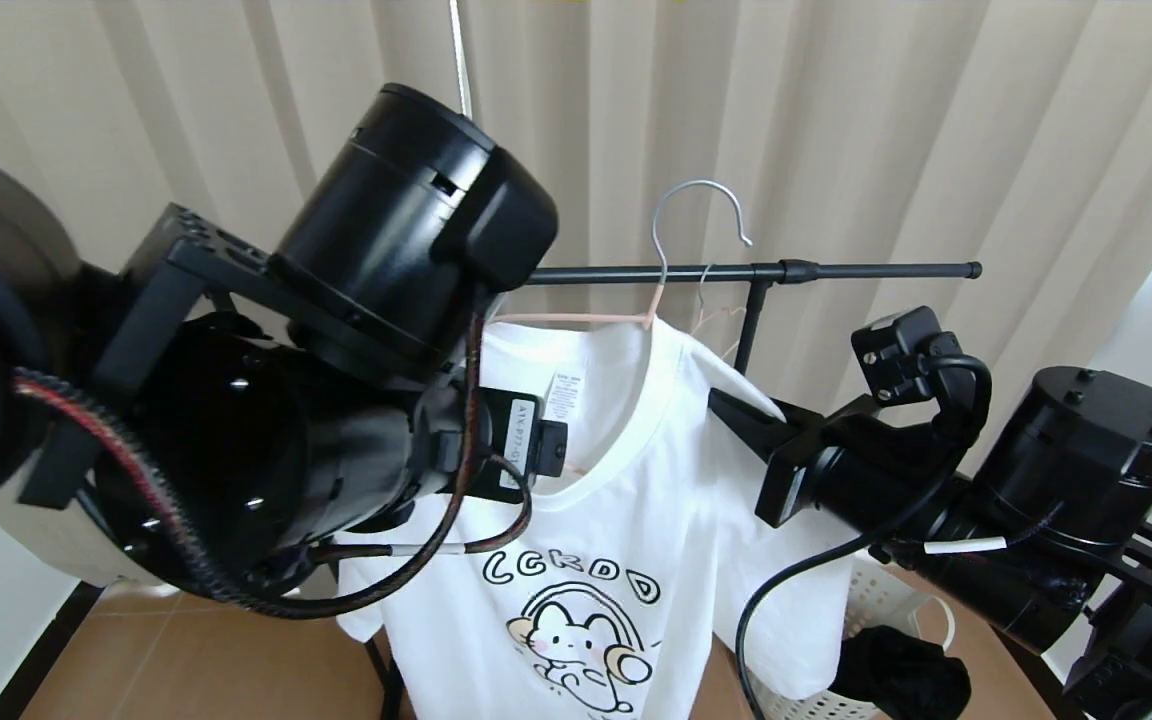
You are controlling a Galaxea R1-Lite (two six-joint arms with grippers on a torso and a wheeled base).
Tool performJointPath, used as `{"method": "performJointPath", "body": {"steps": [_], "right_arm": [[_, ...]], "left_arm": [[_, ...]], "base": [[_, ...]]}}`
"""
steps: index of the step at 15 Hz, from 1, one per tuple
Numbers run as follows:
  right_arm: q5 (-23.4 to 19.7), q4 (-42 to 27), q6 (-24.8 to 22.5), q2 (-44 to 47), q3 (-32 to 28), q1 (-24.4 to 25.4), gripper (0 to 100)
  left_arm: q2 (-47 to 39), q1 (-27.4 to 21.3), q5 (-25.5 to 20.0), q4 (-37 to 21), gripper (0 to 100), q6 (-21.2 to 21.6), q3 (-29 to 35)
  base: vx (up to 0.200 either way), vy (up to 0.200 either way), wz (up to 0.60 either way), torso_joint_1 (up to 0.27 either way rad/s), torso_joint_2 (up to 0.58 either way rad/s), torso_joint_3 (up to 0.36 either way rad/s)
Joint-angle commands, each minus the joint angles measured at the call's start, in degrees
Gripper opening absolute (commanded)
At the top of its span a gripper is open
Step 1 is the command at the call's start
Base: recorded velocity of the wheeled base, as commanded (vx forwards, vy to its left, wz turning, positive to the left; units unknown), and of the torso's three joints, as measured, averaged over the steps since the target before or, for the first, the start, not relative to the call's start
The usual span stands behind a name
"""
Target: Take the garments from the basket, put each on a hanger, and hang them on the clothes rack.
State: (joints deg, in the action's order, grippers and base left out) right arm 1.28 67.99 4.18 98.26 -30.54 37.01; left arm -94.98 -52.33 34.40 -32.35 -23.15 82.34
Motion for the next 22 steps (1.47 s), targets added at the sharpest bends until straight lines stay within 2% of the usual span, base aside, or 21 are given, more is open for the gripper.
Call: {"method": "performJointPath", "body": {"steps": [1, 5, 9, 10, 13, 14, 15, 16, 17, 18, 19, 20, 21, 22], "right_arm": [[-0.66, 0.04, -0.05, 0.01, 0.22, -1.33, 0], [-2.86, 0.04, 0.13, 0.18, 0.65, -3.35, 0], [-5.94, 0.04, 0.13, 0.18, 1.62, -4.67, 0], [-7.26, 0.13, 0.04, 0.01, 2.59, -4.93, 0], [-8.05, 0.13, -0.05, -0.08, 2.68, -5.19, 0], [-9.01, 0.13, -0.05, -0.08, 2.85, -5.28, 0], [-9.37, 0.13, -0.05, -0.17, 3.20, -5.28, 0], [-9.72, 0.13, -0.05, -0.17, 3.29, -5.28, 0], [-10.16, 0.22, -0.05, -0.26, 3.64, -5.28, 0], [-10.33, 0.30, -0.14, -0.26, 3.99, -5.28, 0], [-11.83, 3.47, -0.23, -0.08, 5.22, -5.28, 0], [-12.18, 4.26, -0.40, -0.08, 5.49, -5.28, 0], [-13.67, 7.16, -1.54, 0.09, 6.98, -5.28, 0], [-14.20, 7.34, -1.72, 0.09, 7.25, -5.28, 0]], "left_arm": [[4.54, 0.48, -0.04, 0.54, 100, 1.70, -3.32], [11.74, 1.45, -0.12, 5.46, 100, 8.47, -11.06], [15.61, 1.71, -0.30, 6.51, 100, 11.90, -11.50], [17.02, 3.47, -2.32, 6.51, 100, 14.71, -11.41], [20.09, 10.23, -15.68, 6.51, 100, 24.20, -11.50], [20.62, 19.64, -28.86, 6.51, 100, 35.28, -11.41], [20.45, 23.42, -33.00, 6.43, 100, 40.11, -11.41], [19.22, 27.11, -37.65, 6.34, 100, 47.06, -11.41], [17.63, 29.31, -40.99, 6.34, 100, 52.07, -11.14], [17.11, 30.01, -42.58, 6.16, 100, 54.18, -10.88], [14.47, 31.77, -49.43, 6.25, 100, 60.59, -9.47], [13.85, 32.03, -51.01, 6.25, 100, 61.21, -8.95], [10.69, 32.30, -57.78, 6.07, 100, 63.67, -6.13], [8.58, 32.30, -60.24, 5.99, 100, 64.90, -4.73]], "base": [[0.000, 0.000, 0.00, 0.000, 0.00, 0.000], [0.000, 0.000, 0.00, 0.000, 0.00, 0.000], [0.000, 0.000, 0.00, 0.000, 0.00, 0.000], [0.000, 0.000, 0.00, 0.000, 0.00, 0.000], [0.000, 0.000, 0.00, 0.000, 0.00, 0.000], [0.000, 0.000, 0.00, 0.000, 0.00, 0.000], [0.000, 0.000, 0.00, 0.000, 0.00, 0.000], [0.000, 0.000, 0.00, 0.000, 0.00, 0.000], [0.000, 0.000, 0.00, 0.000, 0.00, 0.000], [0.000, 0.000, 0.00, 0.000, 0.00, 0.000], [0.000, 0.000, 0.00, 0.000, 0.00, 0.000], [0.000, 0.000, 0.00, 0.000, 0.00, 0.000], [0.000, 0.000, 0.00, 0.000, 0.00, 0.000], [0.000, 0.000, 0.00, 0.000, 0.00, 0.000]]}}
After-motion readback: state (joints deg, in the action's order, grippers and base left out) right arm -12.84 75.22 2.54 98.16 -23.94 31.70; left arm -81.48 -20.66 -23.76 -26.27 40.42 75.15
